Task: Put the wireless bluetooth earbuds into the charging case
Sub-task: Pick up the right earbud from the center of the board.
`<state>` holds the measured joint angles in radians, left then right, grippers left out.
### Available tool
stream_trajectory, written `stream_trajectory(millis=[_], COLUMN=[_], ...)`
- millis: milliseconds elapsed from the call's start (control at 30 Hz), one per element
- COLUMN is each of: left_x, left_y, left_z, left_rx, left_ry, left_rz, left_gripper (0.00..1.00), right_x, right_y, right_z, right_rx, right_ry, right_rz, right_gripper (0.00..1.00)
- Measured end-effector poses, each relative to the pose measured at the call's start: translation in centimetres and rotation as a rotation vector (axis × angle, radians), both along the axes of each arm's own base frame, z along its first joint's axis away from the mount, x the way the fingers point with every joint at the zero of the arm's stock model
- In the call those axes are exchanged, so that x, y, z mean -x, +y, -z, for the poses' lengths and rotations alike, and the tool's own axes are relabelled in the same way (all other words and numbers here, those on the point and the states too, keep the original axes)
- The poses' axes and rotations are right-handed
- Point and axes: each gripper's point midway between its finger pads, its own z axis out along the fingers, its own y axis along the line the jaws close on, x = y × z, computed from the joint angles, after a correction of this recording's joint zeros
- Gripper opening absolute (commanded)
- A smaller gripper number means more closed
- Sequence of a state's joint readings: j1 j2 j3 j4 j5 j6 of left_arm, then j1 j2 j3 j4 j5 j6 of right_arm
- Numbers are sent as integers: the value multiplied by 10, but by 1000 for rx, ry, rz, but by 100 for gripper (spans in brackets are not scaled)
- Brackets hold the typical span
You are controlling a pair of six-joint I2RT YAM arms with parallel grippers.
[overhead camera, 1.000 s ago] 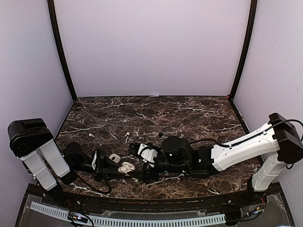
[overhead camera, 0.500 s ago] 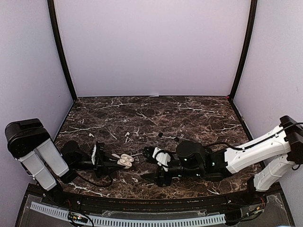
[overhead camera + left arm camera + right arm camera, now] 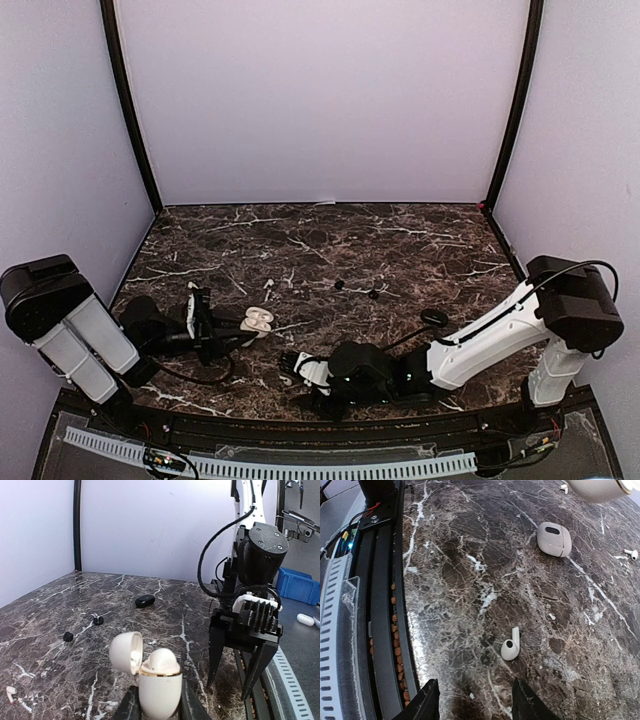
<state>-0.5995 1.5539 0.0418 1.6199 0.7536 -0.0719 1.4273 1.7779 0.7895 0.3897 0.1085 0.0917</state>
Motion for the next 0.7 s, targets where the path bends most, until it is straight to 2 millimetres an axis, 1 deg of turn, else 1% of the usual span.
stream_trajectory(millis=[233, 500, 700], left_x=[-16, -22, -23], left_y=[11, 17, 18], left_z=[1, 2, 1], left_rx=[3, 1, 3], left_ry=[22, 23, 15], left_rz=[-93, -151, -161], left_gripper=[0, 0, 0], right_x=[-16, -26, -30], right_y=[6, 10, 18], right_z=[7, 33, 34], right_rx=[-8, 39, 33], right_ry=[-38, -85, -112], right_rz=[83, 111, 112], right_gripper=[47, 43, 38])
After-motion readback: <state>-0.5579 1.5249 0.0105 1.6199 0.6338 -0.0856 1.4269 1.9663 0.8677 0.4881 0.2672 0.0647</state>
